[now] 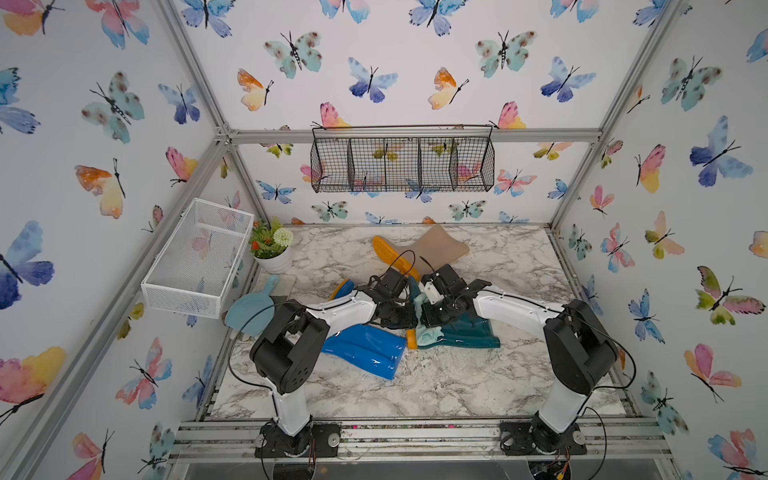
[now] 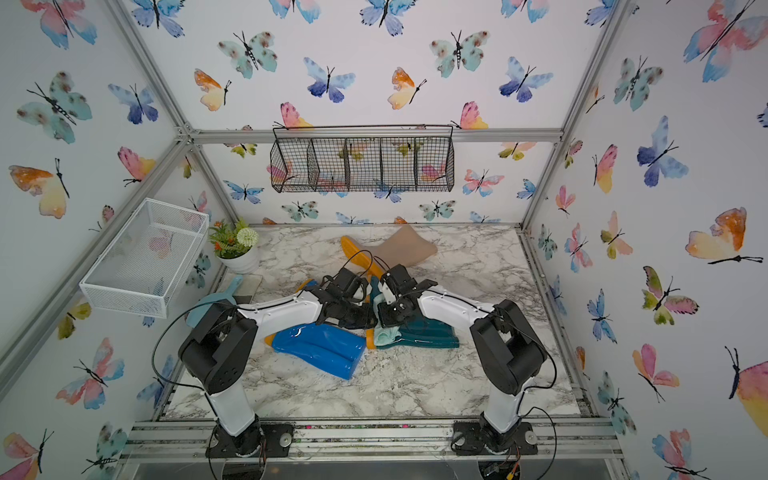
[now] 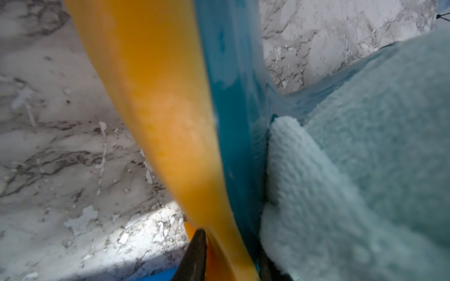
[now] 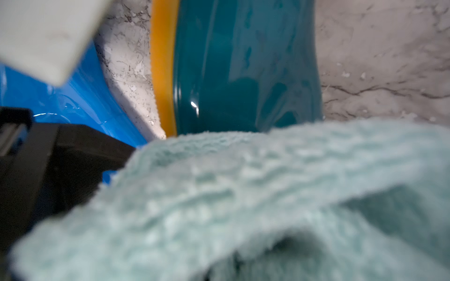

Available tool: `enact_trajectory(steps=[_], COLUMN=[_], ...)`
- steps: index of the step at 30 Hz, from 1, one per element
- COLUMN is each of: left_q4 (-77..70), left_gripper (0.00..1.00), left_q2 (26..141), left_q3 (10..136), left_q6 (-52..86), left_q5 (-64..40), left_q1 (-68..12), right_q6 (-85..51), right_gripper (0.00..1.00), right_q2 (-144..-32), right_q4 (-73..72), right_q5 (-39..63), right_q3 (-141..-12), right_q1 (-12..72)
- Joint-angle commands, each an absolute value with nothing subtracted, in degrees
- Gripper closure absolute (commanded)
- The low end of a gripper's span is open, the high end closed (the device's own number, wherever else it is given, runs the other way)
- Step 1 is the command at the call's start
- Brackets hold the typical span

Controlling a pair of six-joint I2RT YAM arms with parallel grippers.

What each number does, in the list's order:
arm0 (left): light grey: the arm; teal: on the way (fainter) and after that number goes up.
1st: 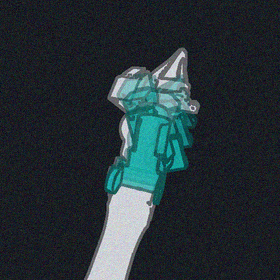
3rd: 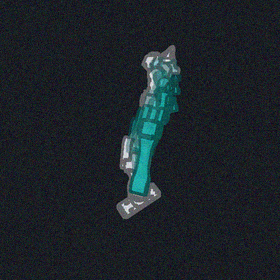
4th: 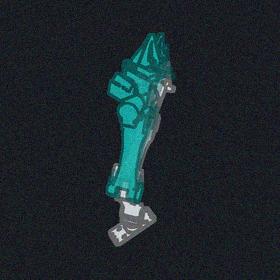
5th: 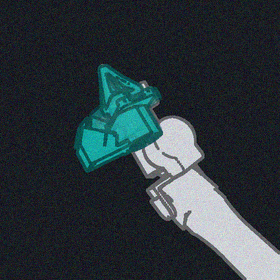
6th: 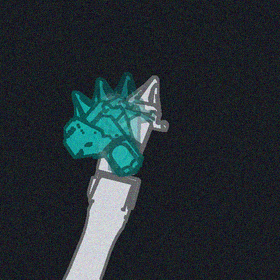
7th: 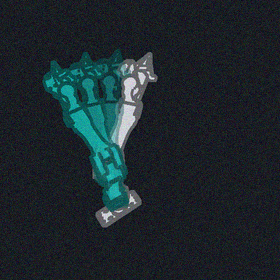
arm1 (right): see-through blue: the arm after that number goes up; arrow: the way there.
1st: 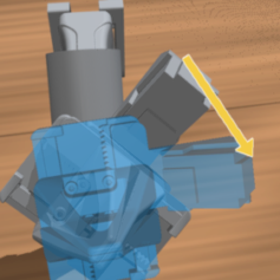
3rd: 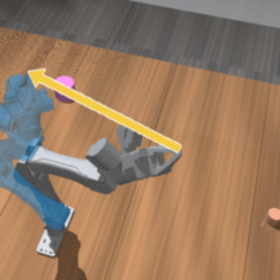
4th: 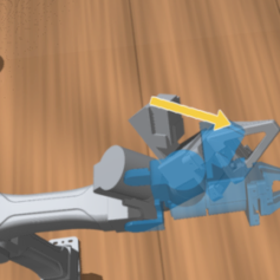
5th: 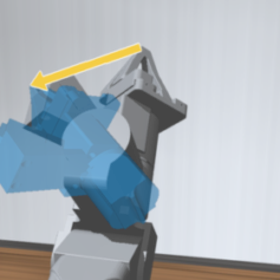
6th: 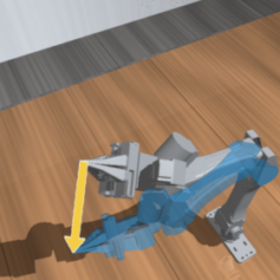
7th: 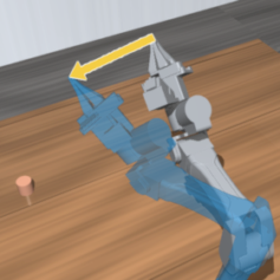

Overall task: Wipe the rubber boots with a cloth
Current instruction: Wipe the dirt off the rubber boot.

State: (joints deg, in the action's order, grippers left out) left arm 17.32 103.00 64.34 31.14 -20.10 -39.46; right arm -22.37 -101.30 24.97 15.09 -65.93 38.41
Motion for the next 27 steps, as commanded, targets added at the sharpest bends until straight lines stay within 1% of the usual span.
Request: enact_trajectory(steps=[1,2,4,6,8,10,13,15,17,20,25,27], left_q4=[16.43,16.54,16.61,16.49,16.44,16.80,18.33,18.25,17.69,17.25,16.10,15.94], left_gripper=[1.00,1.00,1.00,1.00,1.00,1.00,1.00,1.00,1.00,1.00,1.00,1.00], left_q2=[103.62,103.59,103.60,103.90,104.45,105.28,106.32,106.44,106.39,106.26,105.04,104.86], left_q3=[63.83,63.94,63.89,63.89,64.48,65.64,67.81,68.37,68.42,67.80,65.32,65.13], left_q6=[29.45,29.27,29.18,29.18,29.10,28.93,29.21,30.00,30.62,31.01,31.57,31.63], left_q5=[-21.43,-21.21,-21.19,-21.22,-21.48,-21.23,-19.19,-18.66,-18.85,-19.07,-18.85,-18.96], left_q1=[-40.34,-40.34,-40.34,-40.33,-40.23,-40.23,-40.08,-39.97,-39.99,-40.06,-39.98,-39.95], right_q6=[-19.80,-19.65,-18.64,-17.58,-18.60,-21.47,-24.08,-24.00,-23.33,-21.27,-19.17,-18.79], right_gripper=[0.98,0.98,0.98,0.98,0.98,0.98,0.98,0.98,0.98,0.98,0.98,0.98], right_q2=[-100.21,-99.12,-97.07,-95.60,-95.45,-95.53,-96.89,-98.96,-101.04,-100.58,-94.55,-93.53], right_q4=[30.81,32.05,33.06,33.59,32.43,29.93,27.69,26.87,28.41,30.32,32.79,33.34], right_q5=[12.48,12.67,13.27,12.41,15.85,18.18,16.44,17.31,16.64,12.21,14.41,14.71], right_q3=[-60.38,-58.70,-56.79,-57.30,-57.96,-58.28,-61.37,-63.38,-64.12,-60.85,-55.04,-55.46], right_q1=[28.32,23.40,16.22,14.59,15.19,18.82,29.58,34.83,36.13,32.69,17.43,16.09])
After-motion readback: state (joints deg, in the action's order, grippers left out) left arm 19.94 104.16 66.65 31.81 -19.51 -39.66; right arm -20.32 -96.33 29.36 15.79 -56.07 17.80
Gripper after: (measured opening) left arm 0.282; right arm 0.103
